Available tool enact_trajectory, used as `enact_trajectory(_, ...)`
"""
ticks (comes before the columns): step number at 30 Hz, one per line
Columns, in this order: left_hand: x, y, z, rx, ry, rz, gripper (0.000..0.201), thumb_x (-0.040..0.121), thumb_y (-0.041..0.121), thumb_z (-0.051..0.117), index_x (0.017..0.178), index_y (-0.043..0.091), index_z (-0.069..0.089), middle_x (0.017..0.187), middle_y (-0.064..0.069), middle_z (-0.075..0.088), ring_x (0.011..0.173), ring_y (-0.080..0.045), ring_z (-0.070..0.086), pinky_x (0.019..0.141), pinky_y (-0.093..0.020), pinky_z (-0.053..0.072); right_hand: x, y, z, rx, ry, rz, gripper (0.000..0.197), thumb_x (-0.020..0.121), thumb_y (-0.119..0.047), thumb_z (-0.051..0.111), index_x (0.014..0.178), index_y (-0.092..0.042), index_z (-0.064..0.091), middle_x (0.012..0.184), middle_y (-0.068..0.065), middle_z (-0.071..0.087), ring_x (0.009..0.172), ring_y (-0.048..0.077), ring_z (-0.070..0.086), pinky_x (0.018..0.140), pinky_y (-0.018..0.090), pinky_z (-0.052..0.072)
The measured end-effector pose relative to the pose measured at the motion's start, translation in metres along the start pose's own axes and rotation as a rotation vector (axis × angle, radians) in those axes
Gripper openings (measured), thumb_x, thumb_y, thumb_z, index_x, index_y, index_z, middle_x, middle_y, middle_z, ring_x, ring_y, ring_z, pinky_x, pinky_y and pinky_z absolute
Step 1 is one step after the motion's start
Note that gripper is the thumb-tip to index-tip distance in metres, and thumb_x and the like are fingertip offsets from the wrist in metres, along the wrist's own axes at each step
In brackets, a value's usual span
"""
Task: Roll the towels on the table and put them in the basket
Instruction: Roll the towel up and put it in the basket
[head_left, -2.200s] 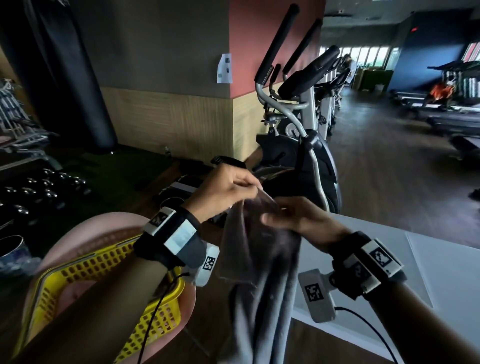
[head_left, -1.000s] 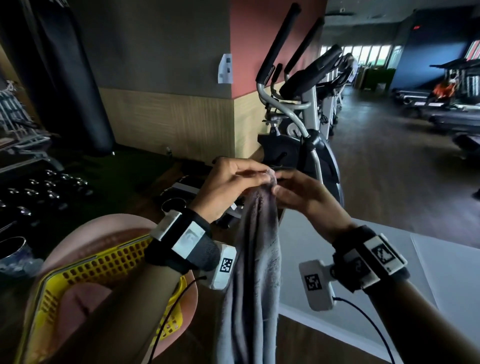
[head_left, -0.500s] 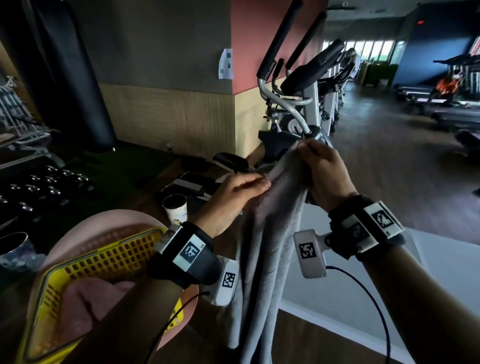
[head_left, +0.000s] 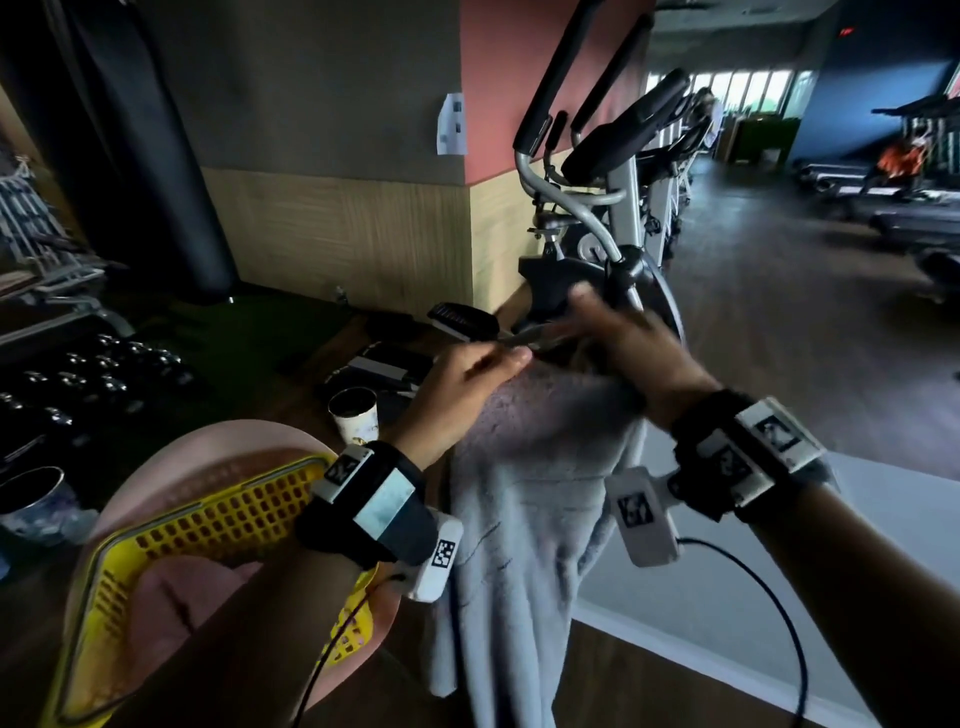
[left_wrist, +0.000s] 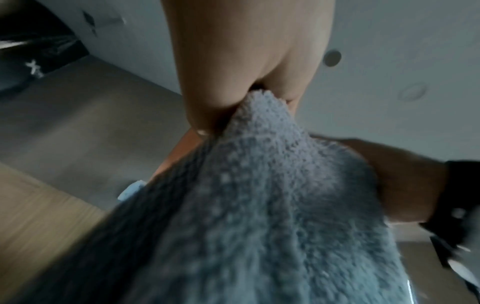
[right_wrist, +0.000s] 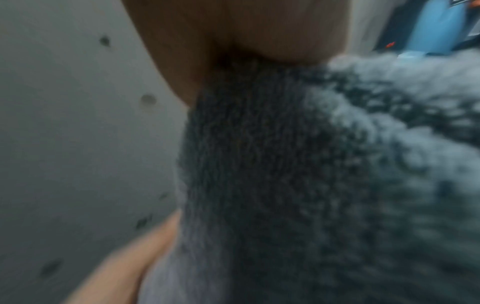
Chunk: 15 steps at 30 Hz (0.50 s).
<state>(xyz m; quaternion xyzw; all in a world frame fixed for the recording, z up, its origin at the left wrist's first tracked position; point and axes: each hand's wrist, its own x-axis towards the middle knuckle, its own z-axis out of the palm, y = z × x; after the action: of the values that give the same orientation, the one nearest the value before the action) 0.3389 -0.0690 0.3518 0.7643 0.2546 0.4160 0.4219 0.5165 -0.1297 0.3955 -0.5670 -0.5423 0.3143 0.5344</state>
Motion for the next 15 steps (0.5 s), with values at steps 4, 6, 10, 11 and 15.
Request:
enact_trajectory(4,0.005,0.000,0.002,-0.014,-0.056,-0.034,0.047,0.084,0.051,0.062,0.089,0.005,0.070,0.088,-0.025,0.068,0.079,-0.019,0.060,0.074,-0.037,0.042,-0.018,0.004,0.011,-0.197,-0.396,-0.121,0.015,0.084,-0.005,0.069,0.082,-0.020,0.069,0.071,-0.014,0.067,0.067,-0.002,0.058,0.062,0.013,0.044)
enact_trajectory(6,0.004,-0.002,0.001,-0.072,-0.020,-0.076,0.038,0.089,0.042,0.062,0.090,0.006,0.072,0.089,-0.018,0.071,0.084,-0.025,0.065,0.076,-0.037,0.044,-0.010,0.001,-0.002,0.046,-0.184,-0.046,0.011,0.087,-0.009,0.065,0.081,-0.016,0.071,0.062,-0.005,0.062,0.054,0.008,0.054,0.045,0.017,0.038)
enact_trajectory(10,0.001,-0.006,-0.007,-0.094,0.063,-0.070,0.050,0.088,0.043,0.063,0.088,-0.006,0.066,0.079,-0.026,0.062,0.076,-0.021,0.055,0.073,-0.035,0.038,0.002,0.003,-0.018,0.377,0.051,0.120,0.037,0.074,-0.041,0.077,0.080,-0.008,0.062,0.072,0.022,0.050,0.060,0.030,0.045,0.049,0.038,0.039)
enact_trajectory(11,0.003,-0.004,-0.008,-0.090,0.063,-0.057,0.055,0.085,0.048,0.064,0.087,-0.006,0.065,0.075,-0.022,0.059,0.076,-0.020,0.052,0.072,-0.036,0.036,-0.002,0.006,-0.013,0.361,-0.040,0.100,0.043,0.071,-0.043,0.079,0.084,-0.005,0.063,0.081,0.024,0.055,0.071,0.033,0.050,0.058,0.043,0.042)
enact_trajectory(15,0.016,0.010,-0.005,-0.080,-0.035,-0.025,0.035,0.085,0.044,0.065,0.080,0.010,0.073,0.082,-0.020,0.067,0.078,-0.020,0.058,0.075,-0.040,0.043,-0.021,0.007,0.001,0.037,-0.409,-0.115,0.017,0.084,-0.019,0.069,0.075,-0.004,0.066,0.080,0.006,0.066,0.077,0.018,0.055,0.071,0.026,0.043)
